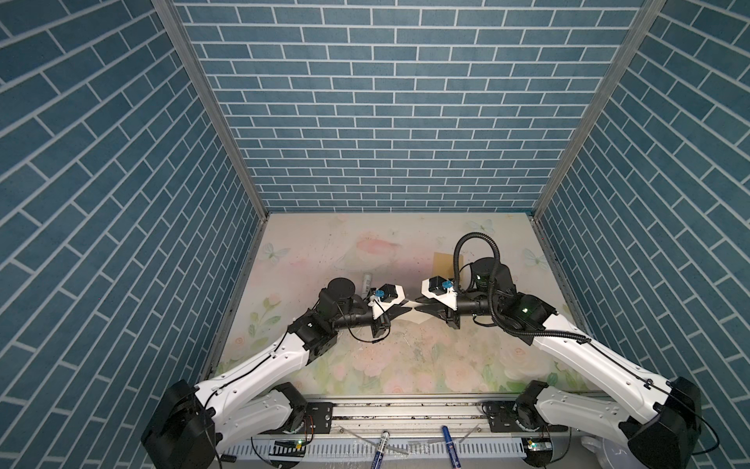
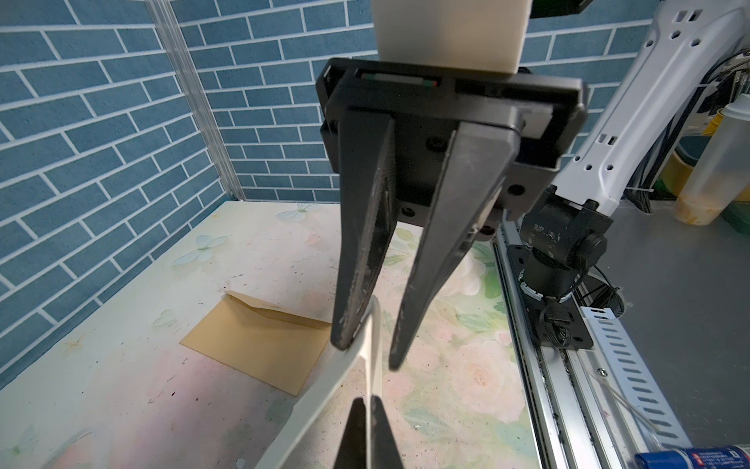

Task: Place the letter into the envelope and seal it

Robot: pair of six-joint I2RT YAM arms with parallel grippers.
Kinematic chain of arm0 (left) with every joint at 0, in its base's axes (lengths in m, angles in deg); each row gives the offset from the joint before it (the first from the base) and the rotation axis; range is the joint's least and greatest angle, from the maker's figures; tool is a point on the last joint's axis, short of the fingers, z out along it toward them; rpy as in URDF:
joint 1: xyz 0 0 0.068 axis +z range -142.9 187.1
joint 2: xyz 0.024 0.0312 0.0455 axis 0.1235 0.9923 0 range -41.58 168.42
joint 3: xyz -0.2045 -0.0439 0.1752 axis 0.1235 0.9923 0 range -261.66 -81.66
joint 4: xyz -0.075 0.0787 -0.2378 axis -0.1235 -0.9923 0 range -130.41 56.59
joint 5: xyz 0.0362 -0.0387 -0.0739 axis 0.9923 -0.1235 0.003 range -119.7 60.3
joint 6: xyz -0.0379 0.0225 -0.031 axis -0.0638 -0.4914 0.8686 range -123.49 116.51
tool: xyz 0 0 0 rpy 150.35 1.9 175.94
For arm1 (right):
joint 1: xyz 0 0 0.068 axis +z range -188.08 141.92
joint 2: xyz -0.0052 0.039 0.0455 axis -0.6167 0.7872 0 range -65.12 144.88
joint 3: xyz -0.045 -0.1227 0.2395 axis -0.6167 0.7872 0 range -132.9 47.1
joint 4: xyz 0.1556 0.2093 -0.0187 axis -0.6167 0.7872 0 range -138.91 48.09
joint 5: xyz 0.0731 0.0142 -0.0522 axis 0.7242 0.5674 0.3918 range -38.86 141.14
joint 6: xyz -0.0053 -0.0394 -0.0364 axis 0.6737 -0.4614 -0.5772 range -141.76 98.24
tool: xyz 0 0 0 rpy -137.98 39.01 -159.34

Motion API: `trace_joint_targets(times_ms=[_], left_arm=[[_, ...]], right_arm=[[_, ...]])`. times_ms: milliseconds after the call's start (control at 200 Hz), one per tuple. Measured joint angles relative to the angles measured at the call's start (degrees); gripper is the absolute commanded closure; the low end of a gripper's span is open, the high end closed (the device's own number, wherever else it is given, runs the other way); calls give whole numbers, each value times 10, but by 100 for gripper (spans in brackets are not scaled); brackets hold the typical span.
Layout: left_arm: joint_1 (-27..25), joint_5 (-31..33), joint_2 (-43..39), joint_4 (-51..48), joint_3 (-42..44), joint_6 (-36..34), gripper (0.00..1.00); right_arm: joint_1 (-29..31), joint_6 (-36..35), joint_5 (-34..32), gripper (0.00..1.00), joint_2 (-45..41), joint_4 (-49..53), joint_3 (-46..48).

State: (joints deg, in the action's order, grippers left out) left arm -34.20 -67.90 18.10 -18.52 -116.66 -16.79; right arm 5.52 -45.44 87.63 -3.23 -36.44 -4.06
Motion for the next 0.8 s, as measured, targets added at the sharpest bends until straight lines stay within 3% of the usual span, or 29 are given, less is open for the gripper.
trace_joint_targets(times_ms=[170, 240, 425, 480, 585, 695, 800], left_arm=[[0, 0, 0, 0, 0, 0, 100], [0, 0, 0, 0, 0, 0, 94], [0, 11, -9, -18, 0, -7, 66], [-1, 22, -25, -34, 0, -17, 54], [-1, 43, -74, -76, 0, -38, 40], [-1, 63, -129, -129, -7, -63, 30], [-2, 74, -159, -158, -18, -81, 28]], right_arm=[[0, -4, 0, 97, 0, -1, 0], [0, -2, -1, 100, 0, 0, 0], [0, -2, -4, 100, 0, 0, 0], [0, -3, -8, 100, 0, 3, 0], [0, -6, -23, 100, -2, 23, 0], [0, -9, -33, 100, -3, 48, -1], [0, -11, -32, 100, -3, 71, -8]])
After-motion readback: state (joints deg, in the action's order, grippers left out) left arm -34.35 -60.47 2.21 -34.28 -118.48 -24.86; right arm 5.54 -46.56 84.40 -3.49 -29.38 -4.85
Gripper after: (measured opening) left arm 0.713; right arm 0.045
